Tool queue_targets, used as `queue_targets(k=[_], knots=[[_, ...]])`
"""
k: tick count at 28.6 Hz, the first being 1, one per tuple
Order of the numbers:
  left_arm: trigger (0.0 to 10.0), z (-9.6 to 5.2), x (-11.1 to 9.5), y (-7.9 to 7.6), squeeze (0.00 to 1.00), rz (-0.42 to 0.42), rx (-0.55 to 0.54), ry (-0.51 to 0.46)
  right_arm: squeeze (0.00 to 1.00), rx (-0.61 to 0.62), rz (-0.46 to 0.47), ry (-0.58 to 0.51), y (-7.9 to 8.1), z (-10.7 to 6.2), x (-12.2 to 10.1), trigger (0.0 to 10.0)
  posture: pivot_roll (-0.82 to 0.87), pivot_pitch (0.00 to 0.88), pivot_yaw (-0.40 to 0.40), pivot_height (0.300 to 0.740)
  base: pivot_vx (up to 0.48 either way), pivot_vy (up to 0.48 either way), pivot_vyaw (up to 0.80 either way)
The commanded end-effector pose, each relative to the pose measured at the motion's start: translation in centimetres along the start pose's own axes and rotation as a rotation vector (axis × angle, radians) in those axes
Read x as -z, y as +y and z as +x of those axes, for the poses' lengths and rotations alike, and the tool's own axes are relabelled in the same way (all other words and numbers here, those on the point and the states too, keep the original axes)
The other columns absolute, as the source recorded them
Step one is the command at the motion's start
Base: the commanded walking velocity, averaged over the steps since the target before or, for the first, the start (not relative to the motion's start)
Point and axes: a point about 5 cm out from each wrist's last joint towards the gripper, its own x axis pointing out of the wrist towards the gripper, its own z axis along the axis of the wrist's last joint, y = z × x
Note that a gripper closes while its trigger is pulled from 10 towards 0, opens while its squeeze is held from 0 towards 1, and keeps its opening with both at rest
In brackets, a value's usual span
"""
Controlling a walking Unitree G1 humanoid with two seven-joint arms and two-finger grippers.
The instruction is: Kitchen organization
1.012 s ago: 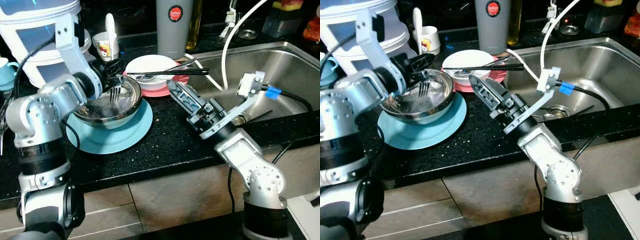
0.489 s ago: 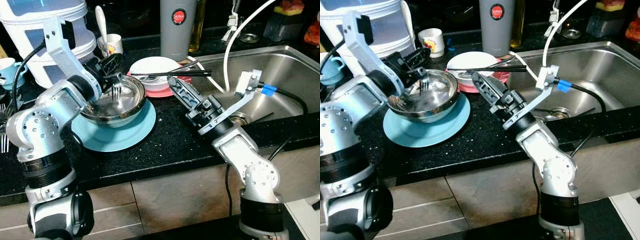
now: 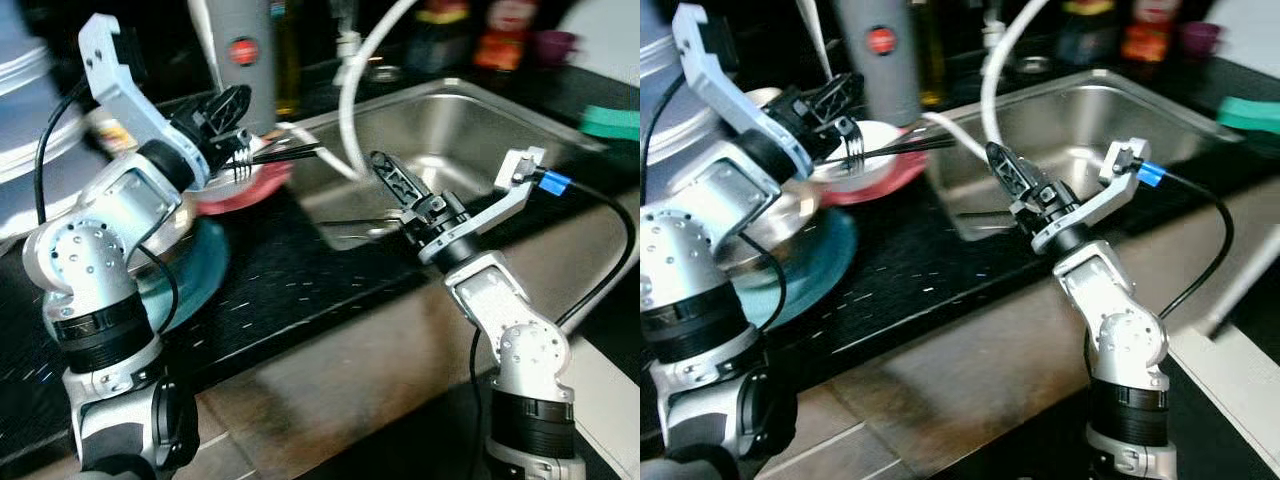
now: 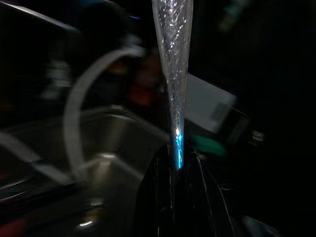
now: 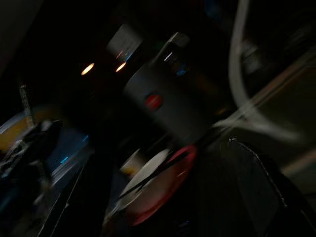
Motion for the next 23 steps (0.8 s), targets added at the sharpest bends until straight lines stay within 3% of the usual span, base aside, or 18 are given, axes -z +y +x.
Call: queue_targets(k=[1, 10, 11, 12, 13, 14, 15, 23], knots=[[0.0, -0.2, -0.5, -0.3, 0.00, 0.020, 0.014, -0.024, 0.00, 0.009, 0.003, -0.009, 0.0, 0.2, 0.2, 10.0, 0.05, 0.000, 0.100, 0.740, 0.000, 0.000, -0.80], [0.0, -0.1, 0.5, -1.0, 0.00, 0.082, 0.090, 0.034, 0.00, 0.050, -0.015, -0.046, -0.5, 0.2, -0.3, 10.0, 0.04, 0.000, 0.103, 0.740, 0.000, 0.000, -0.14], [1.7, 0.0, 0.7, -1.1, 0.00, 0.092, 0.099, 0.041, 0.00, 0.056, -0.023, -0.046, -0.6, 0.1, -0.4, 10.0, 0.03, 0.000, 0.103, 0.740, 0.000, 0.000, 0.00], [1.7, 0.0, 0.7, -1.1, 0.00, 0.092, 0.099, 0.041, 0.00, 0.056, -0.023, -0.046, -0.6, 0.1, -0.4, 10.0, 0.03, 0.000, 0.103, 0.740, 0.000, 0.000, 0.00], [3.6, 0.1, 0.7, -1.2, 0.00, 0.098, 0.105, 0.044, 0.00, 0.061, -0.028, -0.046, -0.7, 0.1, -0.4, 10.0, 0.03, 0.000, 0.103, 0.740, 0.000, 0.000, 0.00], [9.2, 0.3, 0.8, -1.3, 0.00, 0.102, 0.106, 0.045, 0.00, 0.067, -0.037, -0.044, -0.7, 0.1, -0.4, 10.0, 0.03, 0.000, 0.104, 0.740, 0.000, 0.000, 0.00], [10.0, 0.5, 0.9, -1.3, 0.00, 0.110, 0.103, 0.048, 0.00, 0.073, -0.044, -0.042, -0.8, 0.1, -0.4, 10.0, 0.02, 0.000, 0.105, 0.740, 0.000, 0.000, 0.00], [10.0, 1.4, 1.3, -1.0, 0.00, 0.209, 0.097, 0.049, 0.00, 0.116, -0.074, -0.030, -1.1, -0.5, -0.1, 10.0, 0.01, 0.000, 0.122, 0.740, 0.000, 0.000, 0.00]])
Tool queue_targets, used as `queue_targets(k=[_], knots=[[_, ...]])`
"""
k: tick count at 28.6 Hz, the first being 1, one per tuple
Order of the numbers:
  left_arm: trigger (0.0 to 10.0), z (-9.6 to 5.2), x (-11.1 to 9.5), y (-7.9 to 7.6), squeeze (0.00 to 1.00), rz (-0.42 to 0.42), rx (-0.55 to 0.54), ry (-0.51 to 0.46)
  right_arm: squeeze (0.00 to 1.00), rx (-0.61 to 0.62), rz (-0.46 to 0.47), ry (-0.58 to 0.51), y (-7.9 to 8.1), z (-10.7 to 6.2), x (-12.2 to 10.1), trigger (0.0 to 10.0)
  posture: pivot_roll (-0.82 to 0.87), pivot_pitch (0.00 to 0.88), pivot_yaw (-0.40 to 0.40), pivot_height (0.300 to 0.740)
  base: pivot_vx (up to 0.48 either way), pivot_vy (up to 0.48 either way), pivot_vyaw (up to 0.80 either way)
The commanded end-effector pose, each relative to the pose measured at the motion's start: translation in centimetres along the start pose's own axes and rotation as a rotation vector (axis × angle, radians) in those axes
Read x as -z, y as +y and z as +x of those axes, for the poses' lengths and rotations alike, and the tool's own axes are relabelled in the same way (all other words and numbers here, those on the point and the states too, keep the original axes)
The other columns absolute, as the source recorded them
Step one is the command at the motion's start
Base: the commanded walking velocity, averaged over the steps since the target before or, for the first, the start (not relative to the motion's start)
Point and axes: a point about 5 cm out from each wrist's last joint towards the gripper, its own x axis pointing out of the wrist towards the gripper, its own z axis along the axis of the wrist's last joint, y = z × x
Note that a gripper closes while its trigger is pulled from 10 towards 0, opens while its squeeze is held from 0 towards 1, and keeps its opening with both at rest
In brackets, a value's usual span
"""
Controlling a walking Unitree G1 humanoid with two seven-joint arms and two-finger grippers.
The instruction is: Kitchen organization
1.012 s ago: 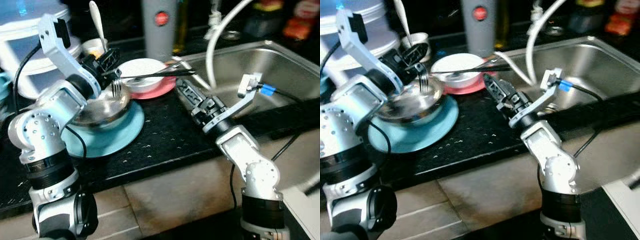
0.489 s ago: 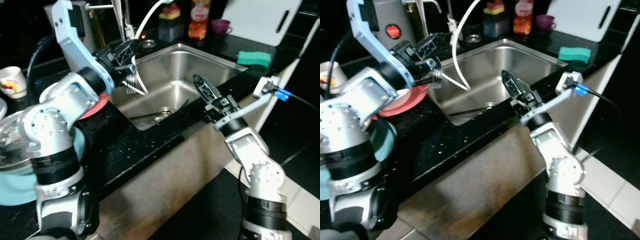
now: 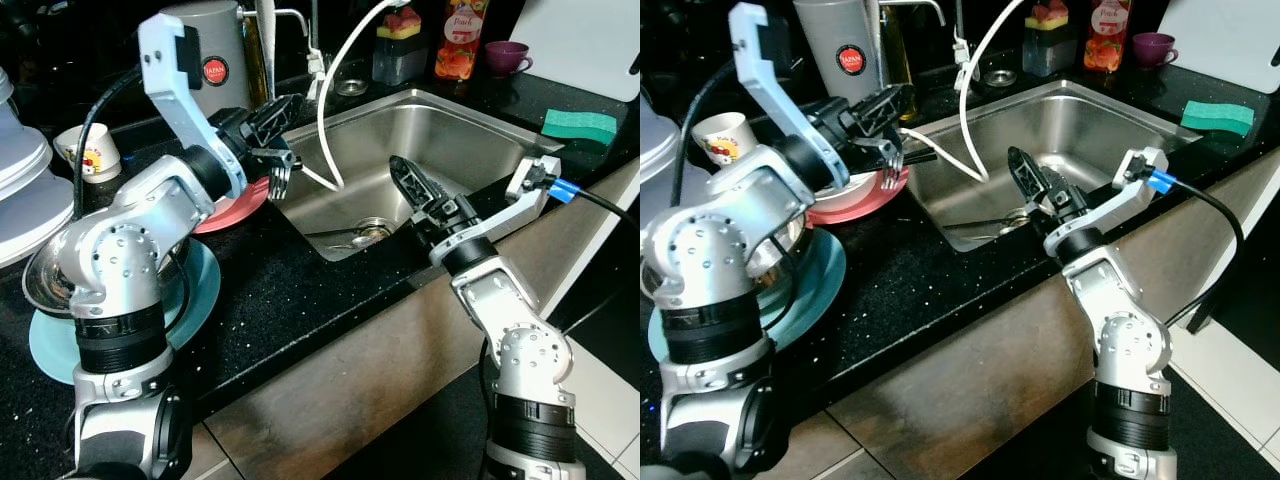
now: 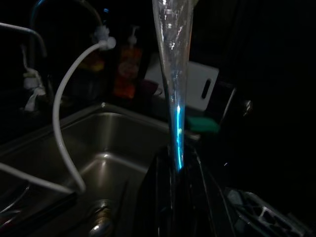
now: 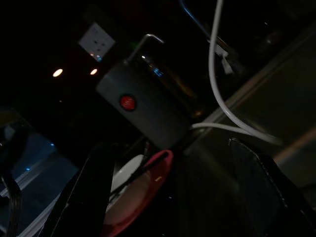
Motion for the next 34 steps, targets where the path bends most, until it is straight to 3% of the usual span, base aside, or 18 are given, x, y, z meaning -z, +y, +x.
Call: queue_targets(k=[1, 8, 13, 18, 24, 26, 34], knots=[[10.0, 0.2, -0.4, 0.0, 0.00, 0.072, 0.002, -0.010, 0.00, 0.016, -0.016, -0.002, 0.0, -0.3, 0.3, 10.0, 0.01, 0.000, 0.122, 0.740, 0.000, 0.000, 0.00], [10.0, 1.0, 0.8, -0.8, 0.00, 0.223, 0.029, 0.029, 0.00, 0.043, -0.056, 0.021, -0.1, -0.7, 0.8, 10.0, 0.01, 0.000, 0.131, 0.740, 0.000, 0.000, 0.00], [10.0, 1.4, 1.2, -1.4, 0.00, 0.266, 0.050, 0.030, 0.00, 0.069, -0.063, 0.032, -0.3, -1.0, 1.0, 10.0, 0.00, 0.005, 0.135, 0.740, 0.000, 0.000, -0.09], [10.0, 1.9, 1.6, -1.6, 0.00, 0.325, 0.044, 0.027, 0.00, 0.072, -0.066, 0.047, -0.2, -1.1, 1.1, 10.0, 0.00, 0.016, 0.135, 0.740, 0.000, 0.000, -0.80], [10.0, 1.9, 1.9, -1.3, 0.00, 0.410, 0.022, 0.034, 0.00, 0.073, -0.067, 0.050, -0.1, -1.2, 1.3, 10.0, 0.01, 0.021, 0.136, 0.740, 0.000, 0.000, -0.80], [10.0, 2.0, 1.8, -1.1, 0.00, 0.473, -0.001, 0.029, 0.00, 0.072, -0.070, 0.048, 0.0, -1.3, 1.4, 10.0, 0.01, 0.024, 0.135, 0.740, 0.000, 0.000, 0.00], [10.0, 2.2, 1.5, 0.1, 0.00, 0.560, -0.084, 0.023, 0.00, 0.070, -0.068, 0.047, 0.2, -1.5, 1.7, 10.0, 0.01, 0.024, 0.142, 0.740, 0.000, 0.000, 0.00]])
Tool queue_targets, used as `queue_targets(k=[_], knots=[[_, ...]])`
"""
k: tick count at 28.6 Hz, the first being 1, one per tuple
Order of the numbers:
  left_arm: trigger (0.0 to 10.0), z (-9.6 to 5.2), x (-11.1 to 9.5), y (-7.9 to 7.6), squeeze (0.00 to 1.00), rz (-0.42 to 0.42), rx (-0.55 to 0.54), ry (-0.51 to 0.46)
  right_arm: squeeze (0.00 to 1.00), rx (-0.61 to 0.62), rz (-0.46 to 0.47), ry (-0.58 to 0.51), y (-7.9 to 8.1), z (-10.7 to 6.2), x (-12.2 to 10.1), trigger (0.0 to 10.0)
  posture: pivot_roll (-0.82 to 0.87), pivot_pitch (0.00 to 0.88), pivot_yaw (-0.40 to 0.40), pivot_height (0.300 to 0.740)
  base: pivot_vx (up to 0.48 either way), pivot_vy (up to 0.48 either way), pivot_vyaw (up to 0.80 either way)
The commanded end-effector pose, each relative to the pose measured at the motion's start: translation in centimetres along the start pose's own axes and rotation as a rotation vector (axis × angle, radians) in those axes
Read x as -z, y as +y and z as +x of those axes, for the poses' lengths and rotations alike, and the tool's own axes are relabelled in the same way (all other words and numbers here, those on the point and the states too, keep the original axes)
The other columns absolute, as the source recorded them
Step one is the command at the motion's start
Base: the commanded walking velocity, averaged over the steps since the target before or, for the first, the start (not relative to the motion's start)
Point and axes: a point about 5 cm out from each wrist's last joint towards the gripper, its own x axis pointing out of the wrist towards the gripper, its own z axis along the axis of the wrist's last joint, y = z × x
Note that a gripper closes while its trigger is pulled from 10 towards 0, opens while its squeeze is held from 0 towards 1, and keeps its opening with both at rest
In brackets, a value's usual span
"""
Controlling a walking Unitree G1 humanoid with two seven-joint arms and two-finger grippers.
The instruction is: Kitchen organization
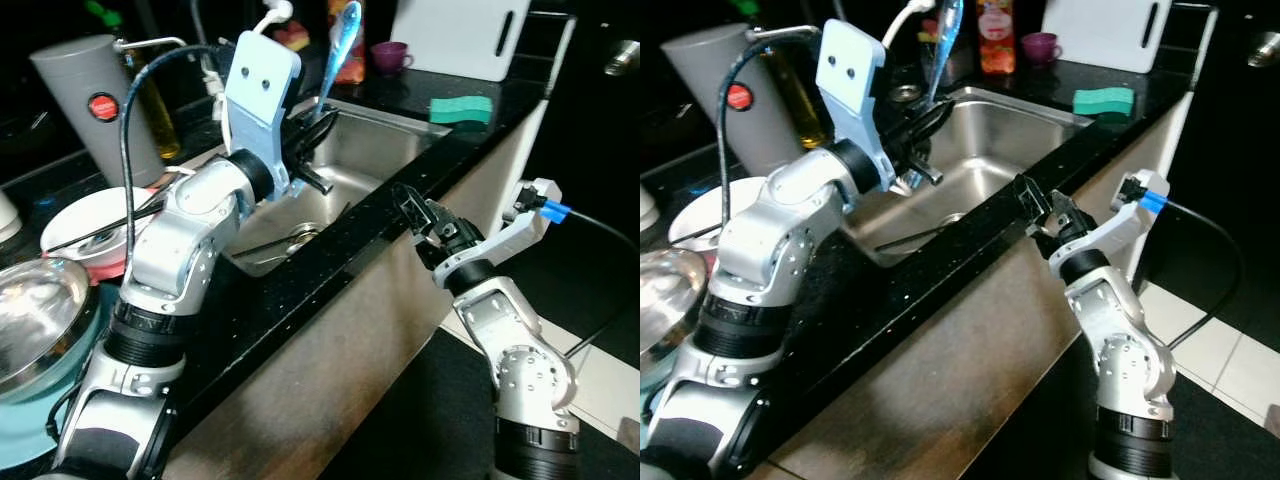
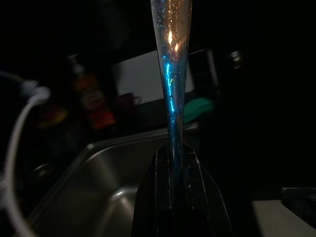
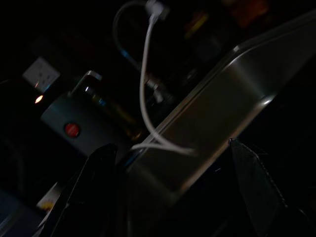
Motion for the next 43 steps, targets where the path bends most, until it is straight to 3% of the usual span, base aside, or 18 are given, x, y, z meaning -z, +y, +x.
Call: queue_targets(k=[1, 3, 6, 10, 14, 22, 25, 32, 43], knots=[[10.0, 0.0, 0.1, 1.2, 0.00, 0.069, -0.060, 0.014, 0.00, -0.007, 0.005, 0.003, 0.4, -0.2, 0.3, 10.0, 0.01, 0.024, 0.142, 0.740, 0.000, 0.000, 0.00], [10.0, 0.0, 0.1, 1.2, 0.00, 0.069, -0.060, 0.014, 0.00, -0.007, 0.005, 0.003, 0.4, -0.2, 0.3, 10.0, 0.01, 0.024, 0.142, 0.740, 0.000, 0.000, 0.00], [10.0, 0.0, 1.2, 3.1, 0.00, 0.232, -0.151, 0.106, 0.00, -0.009, 0.003, 0.013, 0.5, -0.2, 0.6, 10.0, 0.02, 0.030, 0.134, 0.740, 0.000, 0.000, 0.00], [10.0, 0.1, 1.8, 4.0, 0.00, 0.304, -0.182, 0.134, 0.00, -0.010, 0.001, 0.018, 0.6, -0.2, 0.6, 10.0, 0.02, 0.032, 0.130, 0.740, 0.000, 0.000, 0.00], [10.0, 0.4, 2.0, 4.0, 0.00, 0.307, -0.177, 0.129, 0.00, -0.010, -0.004, 0.021, 0.6, -0.2, 0.6, 10.0, 0.02, 0.034, 0.131, 0.740, 0.000, 0.000, 0.00], [10.0, 2.0, 2.6, 2.2, 0.00, 0.315, -0.085, 0.102, 0.00, -0.015, -0.017, 0.023, 0.7, -0.2, 0.4, 10.0, -0.01, 0.048, 0.125, 0.740, 0.000, 0.000, 0.00], [10.0, 3.1, 2.9, 0.4, 0.00, 0.249, 0.012, 0.054, 0.00, -0.013, -0.024, 0.015, 0.8, -0.2, 0.0, 10.0, -0.02, 0.057, 0.129, 0.740, 0.000, 0.000, 0.00], [10.0, 4.0, 2.9, -0.9, 0.00, 0.180, 0.063, 0.037, 0.00, -0.002, -0.029, 0.013, 0.6, -0.3, 0.0, 10.0, 0.00, 0.064, 0.129, 0.740, 0.000, 0.000, 0.00], [10.0, 4.4, 4.1, -1.1, 0.00, 0.167, 0.094, 0.060, 0.00, 0.001, -0.027, 0.017, 0.7, -0.3, 0.2, 10.0, 0.00, 0.066, 0.140, 0.740, 0.000, 0.000, 0.00]])
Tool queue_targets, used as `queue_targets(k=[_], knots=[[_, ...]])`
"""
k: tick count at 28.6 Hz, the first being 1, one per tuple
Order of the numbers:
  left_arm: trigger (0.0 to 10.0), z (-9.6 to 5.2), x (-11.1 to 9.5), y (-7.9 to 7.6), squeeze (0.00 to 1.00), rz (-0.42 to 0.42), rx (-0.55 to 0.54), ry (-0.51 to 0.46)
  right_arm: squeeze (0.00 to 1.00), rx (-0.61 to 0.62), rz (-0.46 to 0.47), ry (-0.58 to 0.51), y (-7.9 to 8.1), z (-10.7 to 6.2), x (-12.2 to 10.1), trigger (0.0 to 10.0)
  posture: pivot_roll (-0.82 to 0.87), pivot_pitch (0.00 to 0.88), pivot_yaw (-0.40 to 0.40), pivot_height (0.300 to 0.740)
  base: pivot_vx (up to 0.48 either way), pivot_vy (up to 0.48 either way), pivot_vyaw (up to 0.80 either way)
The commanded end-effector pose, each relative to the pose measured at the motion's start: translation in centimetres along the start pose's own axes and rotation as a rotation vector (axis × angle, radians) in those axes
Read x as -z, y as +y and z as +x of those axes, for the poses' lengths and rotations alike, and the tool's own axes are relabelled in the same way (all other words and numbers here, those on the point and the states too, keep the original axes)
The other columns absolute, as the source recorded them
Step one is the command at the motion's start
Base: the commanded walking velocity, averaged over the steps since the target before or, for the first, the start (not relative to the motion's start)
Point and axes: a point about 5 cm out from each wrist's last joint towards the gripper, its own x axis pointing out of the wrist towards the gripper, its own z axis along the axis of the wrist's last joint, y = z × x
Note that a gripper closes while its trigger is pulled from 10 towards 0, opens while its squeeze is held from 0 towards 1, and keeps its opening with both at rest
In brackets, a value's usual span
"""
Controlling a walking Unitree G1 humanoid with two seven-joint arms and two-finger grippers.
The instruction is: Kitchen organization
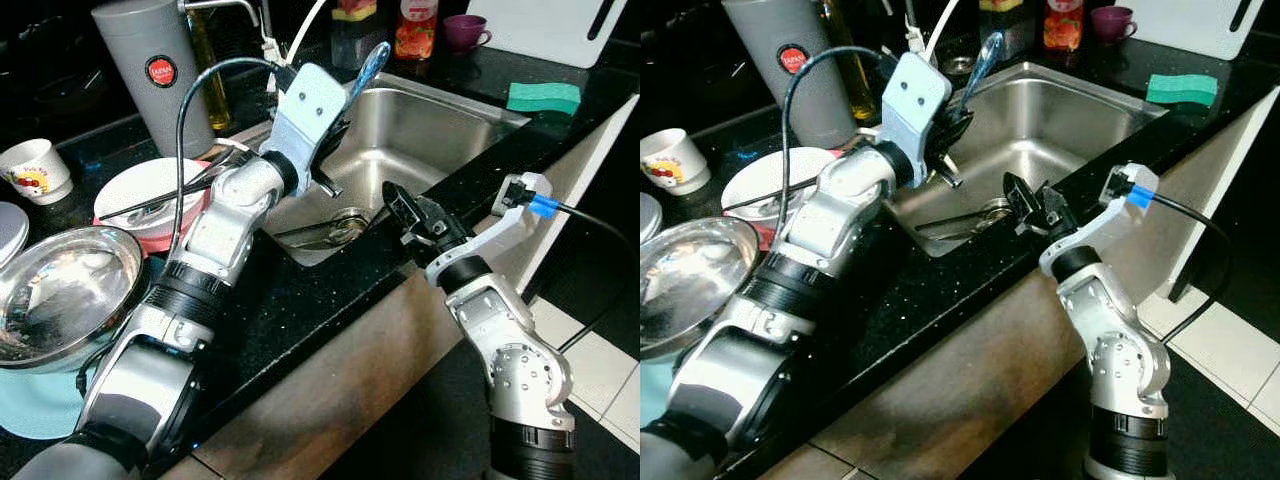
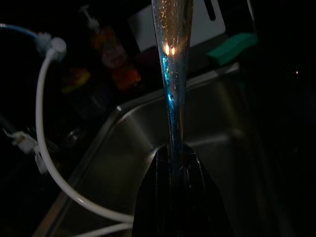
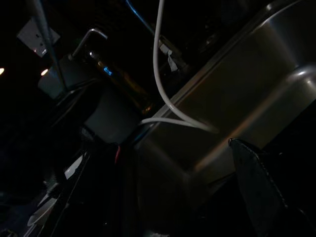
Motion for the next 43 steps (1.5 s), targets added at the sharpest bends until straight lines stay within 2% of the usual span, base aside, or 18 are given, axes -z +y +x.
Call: queue_targets(k=[1, 2, 3, 19, 21, 23, 24, 25, 26, 28, 30, 32, 33, 34, 36, 37, 39, 43], knots=[[10.0, 0.3, -0.1, 0.1, 0.40, -0.002, 0.018, -0.009, 0.00, -0.004, 0.002, 0.012, 0.3, -0.1, 0.4, 10.0, 0.00, 0.064, 0.141, 0.740, 0.000, 0.000, 0.00], [10.0, 0.3, 0.0, 0.1, 0.75, -0.010, 0.021, -0.006, 0.00, -0.003, 0.001, 0.011, 0.3, 0.0, 0.3, 10.0, 0.00, 0.063, 0.142, 0.740, 0.000, 0.000, 0.00], [10.0, 0.3, 0.2, 0.1, 1.00, -0.015, 0.022, -0.003, 0.00, -0.004, -0.001, 0.010, 0.4, 0.0, 0.3, 10.0, 0.00, 0.065, 0.142, 0.740, 0.000, 0.000, 0.00], [10.0, 0.2, 1.6, 0.3, 1.00, -0.044, -0.005, 0.013, 0.00, -0.002, -0.014, 0.004, 0.2, 0.1, 0.0, 10.0, -0.02, 0.048, 0.136, 0.740, 0.000, 0.000, 0.00], [10.0, 0.0, 1.5, 0.6, 1.00, -0.047, -0.021, 0.007, 0.00, -0.004, -0.016, 0.005, 0.2, 0.2, 0.0, 10.0, -0.01, 0.044, 0.136, 0.740, 0.000, 0.000, 0.00], [10.0, -0.6, 1.0, 1.5, 1.00, -0.061, -0.074, -0.020, 0.00, -0.016, -0.019, 0.004, 0.4, 0.3, 0.0, 10.0, -0.01, 0.034, 0.136, 0.740, 0.000, 0.000, 0.00], [10.0, -1.1, 0.3, 2.2, 0.69, -0.089, -0.110, -0.053, 0.00, -0.028, -0.019, 0.003, 0.5, 0.5, 0.1, 10.0, -0.01, 0.028, 0.134, 0.740, 0.000, 0.000, 0.00], [10.0, -1.1, 0.3, 2.2, 0.69, -0.089, -0.110, -0.053, 0.00, -0.028, -0.019, 0.003, 0.5, 0.5, 0.1, 10.0, -0.01, 0.028, 0.134, 0.740, 0.000, 0.000, 0.00], [10.0, -1.8, -0.6, 2.9, 0.00, -0.129, -0.142, -0.097, 0.00, -0.043, -0.015, 0.002, 0.7, 0.6, 0.1, 10.0, 0.00, 0.021, 0.132, 0.740, 0.000, 0.000, 0.00], [10.0, -2.4, -1.2, 3.2, 0.00, -0.155, -0.160, -0.128, 0.00, -0.052, -0.012, 0.001, 0.8, 0.7, 0.1, 10.0, 0.00, 0.020, 0.131, 0.740, 0.000, 0.000, 0.00], [10.0, -3.8, -2.6, 3.9, 0.00, -0.165, -0.199, -0.188, 0.00, -0.074, -0.011, 0.003, 0.9, 0.8, 0.3, 10.0, 0.02, 0.003, 0.119, 0.740, 0.000, 0.000, 0.00], [10.0, -5.6, -3.8, 4.4, 0.00, -0.126, -0.223, -0.220, 0.00, -0.108, 0.001, 0.001, 1.2, 1.0, 0.4, 10.0, 0.03, 0.000, 0.113, 0.740, 0.000, 0.000, 0.37], [10.0, -5.6, -3.8, 4.4, 0.00, -0.126, -0.223, -0.220, 0.00, -0.108, 0.001, 0.001, 1.2, 1.0, 0.4, 10.0, 0.03, 0.000, 0.113, 0.740, 0.000, 0.000, 0.74], [10.0, -6.2, -4.0, 4.5, 0.00, -0.094, -0.228, -0.220, 0.00, -0.121, 0.007, 0.001, 1.3, 1.1, 0.5, 10.0, 0.04, 0.000, 0.105, 0.740, 0.000, 0.000, 0.78], [10.0, -8.0, -4.3, 4.9, 0.00, 0.017, -0.242, -0.183, 0.00, -0.152, 0.024, 0.007, 1.6, 1.4, 0.8, 10.0, 0.06, 0.000, 0.101, 0.740, 0.000, 0.000, 0.78], [10.0, -8.0, -4.3, 4.9, 0.00, 0.017, -0.242, -0.183, 0.00, -0.152, 0.024, 0.007, 1.6, 1.4, 0.8, 10.0, 0.06, 0.000, 0.101, 0.740, 0.000, 0.000, 0.78], [10.0, -10.3, -5.2, 5.4, 0.00, 0.040, -0.253, -0.176, 0.00, -0.197, 0.049, 0.015, 1.9, 1.7, 1.2, 10.0, 0.08, 0.000, 0.093, 0.740, 0.000, 0.000, 0.78], [10.0, -11.2, -5.7, 4.9, 0.00, 0.036, -0.205, -0.173, 0.00, -0.235, 0.063, 0.028, 2.2, 1.6, 1.5, 10.0, 0.09, 0.000, 0.088, 0.740, 0.000, 0.000, 0.78]])
